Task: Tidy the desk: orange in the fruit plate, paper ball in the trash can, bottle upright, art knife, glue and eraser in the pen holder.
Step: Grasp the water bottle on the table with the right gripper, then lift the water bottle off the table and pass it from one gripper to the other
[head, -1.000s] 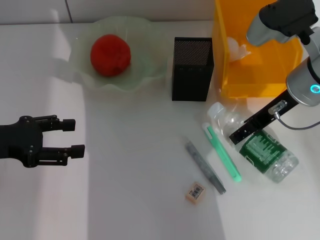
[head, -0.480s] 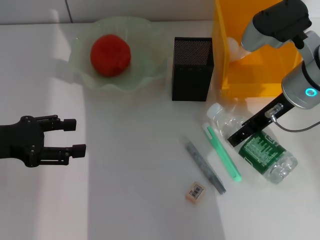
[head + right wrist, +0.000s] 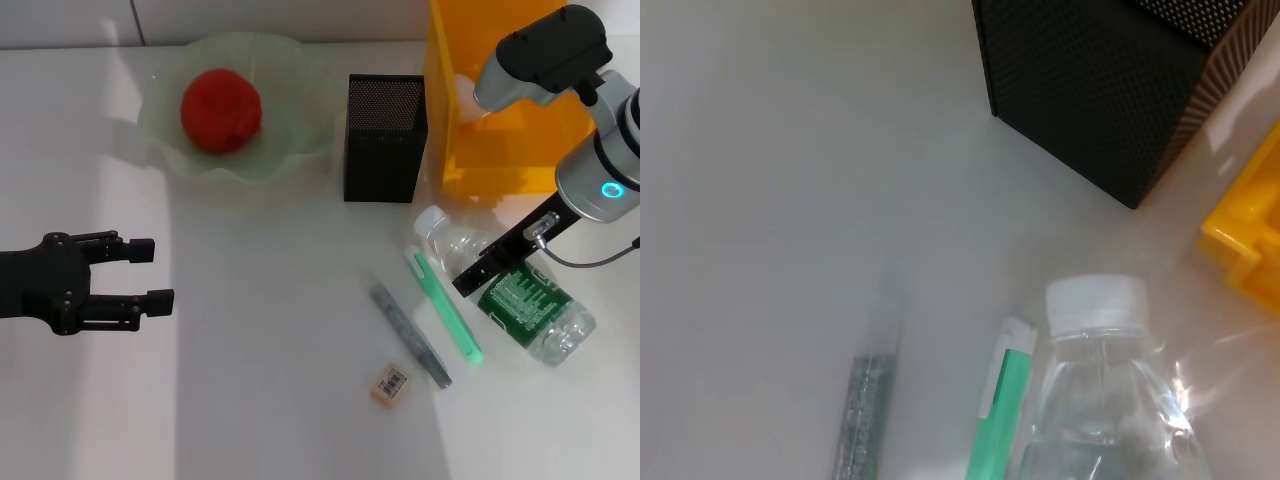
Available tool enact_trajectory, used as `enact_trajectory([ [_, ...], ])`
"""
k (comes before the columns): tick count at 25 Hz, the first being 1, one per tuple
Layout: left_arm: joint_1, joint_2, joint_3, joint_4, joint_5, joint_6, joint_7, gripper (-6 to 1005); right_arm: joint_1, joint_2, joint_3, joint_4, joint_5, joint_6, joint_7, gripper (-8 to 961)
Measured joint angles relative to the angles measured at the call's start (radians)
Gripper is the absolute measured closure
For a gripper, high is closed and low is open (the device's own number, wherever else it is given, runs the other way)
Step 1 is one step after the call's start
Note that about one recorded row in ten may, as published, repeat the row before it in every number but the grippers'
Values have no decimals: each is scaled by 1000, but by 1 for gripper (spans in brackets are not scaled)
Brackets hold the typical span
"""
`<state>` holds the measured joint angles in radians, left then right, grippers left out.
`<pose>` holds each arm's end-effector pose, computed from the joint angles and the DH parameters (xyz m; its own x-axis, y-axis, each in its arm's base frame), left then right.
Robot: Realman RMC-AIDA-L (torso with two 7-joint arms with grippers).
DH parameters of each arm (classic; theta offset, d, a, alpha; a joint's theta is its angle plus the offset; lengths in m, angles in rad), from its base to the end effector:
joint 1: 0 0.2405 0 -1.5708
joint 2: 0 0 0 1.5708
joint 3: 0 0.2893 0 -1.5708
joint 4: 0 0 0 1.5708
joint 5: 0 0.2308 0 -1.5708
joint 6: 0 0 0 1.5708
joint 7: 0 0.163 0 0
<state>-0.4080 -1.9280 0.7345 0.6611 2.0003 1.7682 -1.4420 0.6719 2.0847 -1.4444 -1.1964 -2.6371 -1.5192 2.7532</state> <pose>-0.3429 0.3165 0.0273 0.7837 0.4459 0.4325 0.5065 -0.8617 -0.0295 0.2140 0.3990 -0.0592 0.5904 -0.7747 0.2263 -0.6336 -0.6186 -0.4646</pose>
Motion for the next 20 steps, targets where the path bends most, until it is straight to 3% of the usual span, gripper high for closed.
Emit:
enact_trajectory([
  [20,-3,0,-1,-2,0,0,-4,155,6,0,-21,33,4,33,-5,143],
])
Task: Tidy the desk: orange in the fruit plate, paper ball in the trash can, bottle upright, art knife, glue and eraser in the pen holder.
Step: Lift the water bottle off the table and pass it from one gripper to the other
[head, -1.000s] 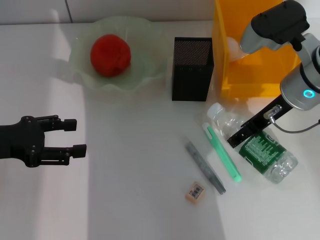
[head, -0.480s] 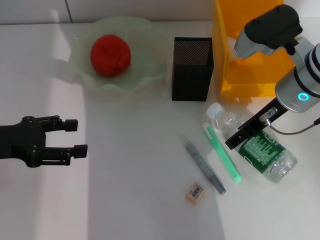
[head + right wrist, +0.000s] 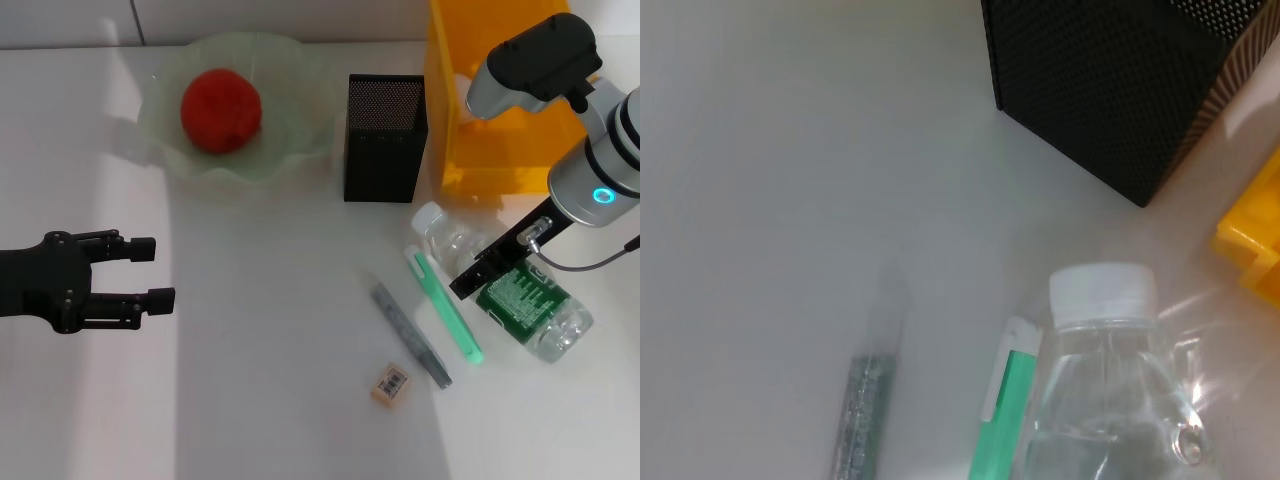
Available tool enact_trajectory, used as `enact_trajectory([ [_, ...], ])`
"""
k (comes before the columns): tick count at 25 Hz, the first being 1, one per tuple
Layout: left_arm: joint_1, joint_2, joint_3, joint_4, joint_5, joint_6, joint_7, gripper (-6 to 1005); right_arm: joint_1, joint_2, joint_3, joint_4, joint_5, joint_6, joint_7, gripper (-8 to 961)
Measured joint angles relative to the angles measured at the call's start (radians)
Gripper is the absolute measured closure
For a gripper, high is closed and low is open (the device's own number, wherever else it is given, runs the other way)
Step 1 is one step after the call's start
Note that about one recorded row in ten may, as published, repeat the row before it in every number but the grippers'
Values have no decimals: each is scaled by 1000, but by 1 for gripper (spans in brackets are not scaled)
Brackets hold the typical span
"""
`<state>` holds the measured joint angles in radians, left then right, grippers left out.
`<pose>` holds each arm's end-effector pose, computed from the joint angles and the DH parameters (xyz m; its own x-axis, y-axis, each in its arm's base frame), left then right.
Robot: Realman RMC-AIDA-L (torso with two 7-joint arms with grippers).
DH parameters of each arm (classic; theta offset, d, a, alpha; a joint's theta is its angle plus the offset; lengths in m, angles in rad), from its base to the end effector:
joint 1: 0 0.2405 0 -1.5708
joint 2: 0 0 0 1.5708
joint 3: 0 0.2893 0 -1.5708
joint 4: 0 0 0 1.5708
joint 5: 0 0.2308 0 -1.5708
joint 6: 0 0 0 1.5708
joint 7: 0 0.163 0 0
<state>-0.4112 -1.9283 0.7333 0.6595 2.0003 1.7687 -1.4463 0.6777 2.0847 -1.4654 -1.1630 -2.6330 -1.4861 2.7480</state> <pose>-0.3419 0.3174 0.0271 0.7816 0.4481 0.4340 0.5082 -0.8608 -0.0264 0.2169 0.4001 -0.0665 0.5956 -0.7682 0.2348 -0.6256 -0.6269 -0.4644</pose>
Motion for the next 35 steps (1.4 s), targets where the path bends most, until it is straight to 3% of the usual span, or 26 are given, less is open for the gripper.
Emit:
enact_trajectory([
  [12,1,0,0,0,0,0,0,155,-21,-1,7,-31,9,-7,-6,156],
  [23,-9,0,0,0,-6,4,-4,155,-245,0,83,-269,127,4,-151,158],
  [35,-17,0,-3,0,-6,5,-6,155,-387,2,248,-263,373,30,-407,158],
])
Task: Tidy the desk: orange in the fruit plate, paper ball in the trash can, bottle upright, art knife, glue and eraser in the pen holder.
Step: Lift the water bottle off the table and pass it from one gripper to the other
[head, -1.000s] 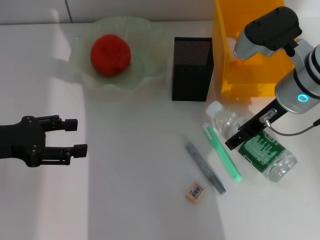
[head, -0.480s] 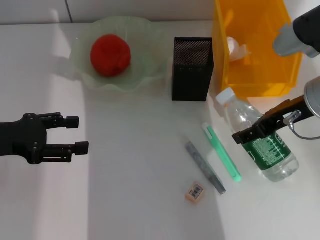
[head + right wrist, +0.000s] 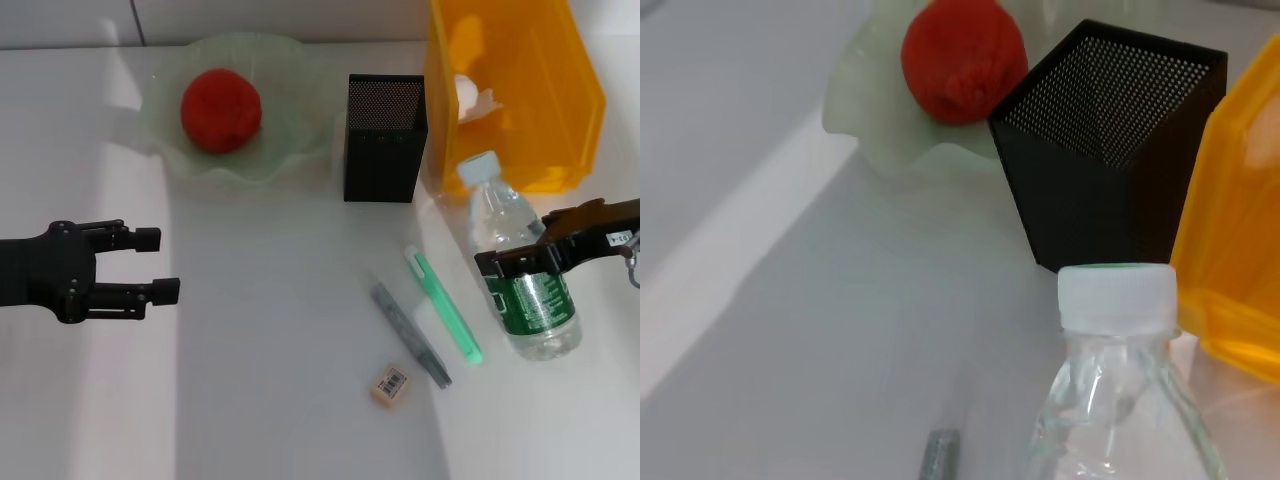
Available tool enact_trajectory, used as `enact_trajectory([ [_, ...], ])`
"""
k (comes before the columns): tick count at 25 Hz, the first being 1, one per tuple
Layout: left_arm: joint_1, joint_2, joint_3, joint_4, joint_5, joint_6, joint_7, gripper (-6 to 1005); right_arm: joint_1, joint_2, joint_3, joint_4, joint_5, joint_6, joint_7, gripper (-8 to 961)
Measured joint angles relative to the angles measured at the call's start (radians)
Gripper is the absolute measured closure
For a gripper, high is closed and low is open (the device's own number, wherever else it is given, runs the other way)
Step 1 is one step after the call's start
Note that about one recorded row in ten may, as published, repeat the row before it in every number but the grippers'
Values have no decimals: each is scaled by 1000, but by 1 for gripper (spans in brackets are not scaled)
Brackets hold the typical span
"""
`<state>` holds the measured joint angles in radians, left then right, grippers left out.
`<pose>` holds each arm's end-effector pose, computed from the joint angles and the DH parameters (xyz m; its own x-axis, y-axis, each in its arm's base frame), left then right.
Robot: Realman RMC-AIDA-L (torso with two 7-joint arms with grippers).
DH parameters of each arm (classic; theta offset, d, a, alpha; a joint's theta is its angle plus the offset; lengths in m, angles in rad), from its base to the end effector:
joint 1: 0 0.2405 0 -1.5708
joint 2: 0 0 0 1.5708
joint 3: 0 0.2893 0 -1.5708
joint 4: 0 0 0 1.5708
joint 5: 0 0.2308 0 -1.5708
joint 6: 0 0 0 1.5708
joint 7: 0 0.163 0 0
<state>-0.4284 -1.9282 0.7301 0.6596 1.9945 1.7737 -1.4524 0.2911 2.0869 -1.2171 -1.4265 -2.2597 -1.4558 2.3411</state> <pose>-0.3354 0.3233 0.0280 0.7835 0.4370 0.4418 0.4966 -0.8677 -0.0223 0.2634 0.3514 -0.0023 0.7114 -0.6851 -0.1568 -0.6932 -0.6473 -0.3170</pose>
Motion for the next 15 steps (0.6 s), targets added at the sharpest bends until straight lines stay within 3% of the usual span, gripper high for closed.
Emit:
enact_trajectory([
  [8,-3,0,-9,0,-2,2,0,155,-72,-4,168,160,251,-3,-299,158],
  [15,-5,-8,-9,0,-3,3,-1,155,-78,-6,298,329,378,-30,-515,158],
])
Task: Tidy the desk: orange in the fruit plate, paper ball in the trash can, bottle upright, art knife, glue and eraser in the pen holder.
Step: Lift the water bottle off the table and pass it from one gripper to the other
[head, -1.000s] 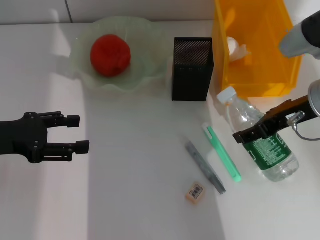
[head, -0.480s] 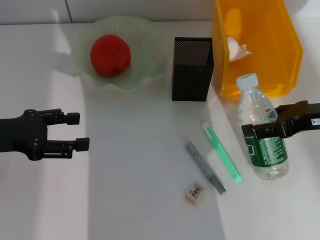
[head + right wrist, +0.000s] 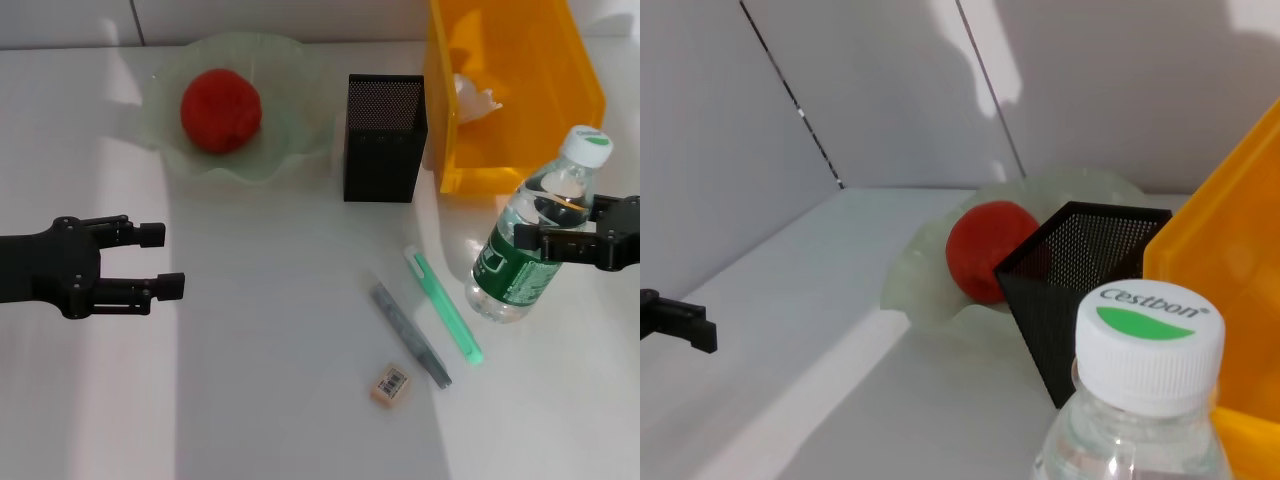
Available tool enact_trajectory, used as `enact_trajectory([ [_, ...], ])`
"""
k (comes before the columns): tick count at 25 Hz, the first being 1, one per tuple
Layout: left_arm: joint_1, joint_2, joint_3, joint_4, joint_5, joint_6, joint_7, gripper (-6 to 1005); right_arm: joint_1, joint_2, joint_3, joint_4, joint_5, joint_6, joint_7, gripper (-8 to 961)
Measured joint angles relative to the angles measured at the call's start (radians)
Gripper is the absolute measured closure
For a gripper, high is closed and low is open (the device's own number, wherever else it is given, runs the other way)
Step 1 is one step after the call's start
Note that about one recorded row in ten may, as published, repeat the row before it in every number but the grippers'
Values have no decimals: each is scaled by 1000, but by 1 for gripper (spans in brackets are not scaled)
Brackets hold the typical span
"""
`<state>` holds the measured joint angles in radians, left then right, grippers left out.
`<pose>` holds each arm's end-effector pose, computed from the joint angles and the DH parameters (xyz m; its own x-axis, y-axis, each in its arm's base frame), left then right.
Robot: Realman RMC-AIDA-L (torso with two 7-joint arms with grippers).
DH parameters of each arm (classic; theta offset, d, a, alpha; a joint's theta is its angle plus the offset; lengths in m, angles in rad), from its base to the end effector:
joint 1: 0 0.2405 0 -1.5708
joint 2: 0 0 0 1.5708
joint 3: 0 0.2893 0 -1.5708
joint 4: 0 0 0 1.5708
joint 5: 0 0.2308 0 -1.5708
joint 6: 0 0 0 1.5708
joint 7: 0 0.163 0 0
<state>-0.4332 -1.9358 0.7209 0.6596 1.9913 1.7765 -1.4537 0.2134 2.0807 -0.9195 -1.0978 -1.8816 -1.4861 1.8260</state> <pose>-0.3320 0.3247 0.0263 0.7778 0.4335 0.4551 0.4950 -0.8687 -0.0187 0.3246 0.3250 0.0192 0.6686 -0.5522 -0.4980 -0.7087 -0.6760 -0.2020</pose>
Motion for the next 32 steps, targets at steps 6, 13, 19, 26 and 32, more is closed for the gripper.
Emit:
enact_trajectory([
  [6,-3,-5,-2,0,-1,0,-1,154,13,1,87,143,78,-8,-166,158],
  [13,-10,-22,-39,0,-35,43,12,155,17,-1,122,279,228,-28,-358,158],
  [19,-12,-35,-40,0,-144,91,51,158,35,-1,123,321,264,-38,-418,158],
  [26,-29,-57,-35,7,-267,130,69,161,78,-2,123,384,300,-86,-481,158],
  [32,-66,-91,-31,13,-311,154,122,163,127,-3,119,413,300,-130,-502,158],
])
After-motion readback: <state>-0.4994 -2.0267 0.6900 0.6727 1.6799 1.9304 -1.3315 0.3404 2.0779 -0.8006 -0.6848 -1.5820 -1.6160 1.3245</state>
